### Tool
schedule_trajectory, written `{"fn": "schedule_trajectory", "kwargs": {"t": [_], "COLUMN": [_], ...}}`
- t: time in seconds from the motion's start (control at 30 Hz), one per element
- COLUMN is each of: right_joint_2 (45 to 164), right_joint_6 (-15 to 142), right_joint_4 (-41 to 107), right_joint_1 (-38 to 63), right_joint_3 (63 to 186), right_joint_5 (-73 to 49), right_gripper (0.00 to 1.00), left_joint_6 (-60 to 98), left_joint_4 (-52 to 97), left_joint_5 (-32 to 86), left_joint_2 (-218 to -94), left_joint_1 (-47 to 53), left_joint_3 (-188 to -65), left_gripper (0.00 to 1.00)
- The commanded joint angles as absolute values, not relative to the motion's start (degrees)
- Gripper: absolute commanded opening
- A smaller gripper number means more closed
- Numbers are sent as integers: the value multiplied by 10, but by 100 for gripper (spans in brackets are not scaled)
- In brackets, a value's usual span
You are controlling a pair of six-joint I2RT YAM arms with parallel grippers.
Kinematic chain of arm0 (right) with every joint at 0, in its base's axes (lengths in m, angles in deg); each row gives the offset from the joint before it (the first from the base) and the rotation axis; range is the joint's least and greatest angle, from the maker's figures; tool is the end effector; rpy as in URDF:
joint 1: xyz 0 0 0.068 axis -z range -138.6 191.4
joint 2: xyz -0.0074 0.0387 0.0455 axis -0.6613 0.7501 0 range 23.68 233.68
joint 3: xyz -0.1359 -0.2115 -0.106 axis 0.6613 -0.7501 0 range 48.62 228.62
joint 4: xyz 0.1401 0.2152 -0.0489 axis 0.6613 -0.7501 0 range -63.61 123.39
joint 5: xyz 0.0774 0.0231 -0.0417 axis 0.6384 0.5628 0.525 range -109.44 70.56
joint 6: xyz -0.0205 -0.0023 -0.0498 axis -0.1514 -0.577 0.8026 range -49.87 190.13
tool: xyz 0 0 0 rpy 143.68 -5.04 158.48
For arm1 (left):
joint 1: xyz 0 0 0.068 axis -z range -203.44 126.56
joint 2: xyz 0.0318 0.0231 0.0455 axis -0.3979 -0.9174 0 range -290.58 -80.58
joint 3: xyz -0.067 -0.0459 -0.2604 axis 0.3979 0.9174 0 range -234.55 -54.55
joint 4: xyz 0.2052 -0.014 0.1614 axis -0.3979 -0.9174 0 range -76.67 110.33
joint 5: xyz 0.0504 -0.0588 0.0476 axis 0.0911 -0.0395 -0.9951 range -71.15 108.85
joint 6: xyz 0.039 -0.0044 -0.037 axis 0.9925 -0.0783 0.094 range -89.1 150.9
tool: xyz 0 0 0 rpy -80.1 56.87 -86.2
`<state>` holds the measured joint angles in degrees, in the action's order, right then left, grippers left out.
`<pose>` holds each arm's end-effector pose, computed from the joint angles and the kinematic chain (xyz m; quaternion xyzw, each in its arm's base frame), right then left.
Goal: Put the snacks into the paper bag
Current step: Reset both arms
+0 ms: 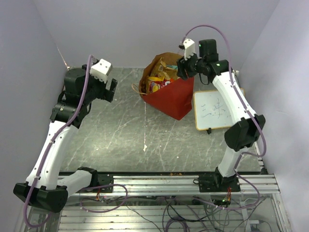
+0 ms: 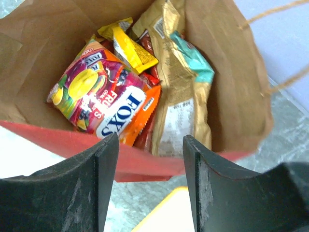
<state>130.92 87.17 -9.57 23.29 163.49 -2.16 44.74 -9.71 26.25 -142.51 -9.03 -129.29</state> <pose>0.3970 0.1410 0.3952 -0.3309 0.8165 0.1376 0.4527 0.2175 -0.0607 0.4267 0.2333 0.7697 -0.0549 0.5917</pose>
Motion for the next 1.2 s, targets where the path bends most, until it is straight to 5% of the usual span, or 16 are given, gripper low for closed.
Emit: {"fn": "schedule_trajectory", "kwargs": {"t": [0.0, 0.17, 0.3, 1.17], "right_joint_2": [1227, 1156, 1092, 920], "right_joint_6": [840, 825, 812, 734], "right_joint_4": [-53, -28, 1, 7], "right_joint_1": [265, 312, 342, 362], "right_joint_3": [1574, 1489, 1418, 1248], "right_joint_5": [-10, -1, -9, -175], "right_gripper": [57, 68, 99, 100], "left_joint_6": [407, 389, 369, 350], "left_joint_4": [-43, -19, -6, 35], "left_joint_5": [126, 79, 92, 77], "left_joint_2": [-1415, -1417, -1418, -1367], "left_joint_1": [-100, -111, -138, -192], "left_joint_3": [-1283, -1275, -1274, -1178], "left_gripper": [99, 98, 96, 96]}}
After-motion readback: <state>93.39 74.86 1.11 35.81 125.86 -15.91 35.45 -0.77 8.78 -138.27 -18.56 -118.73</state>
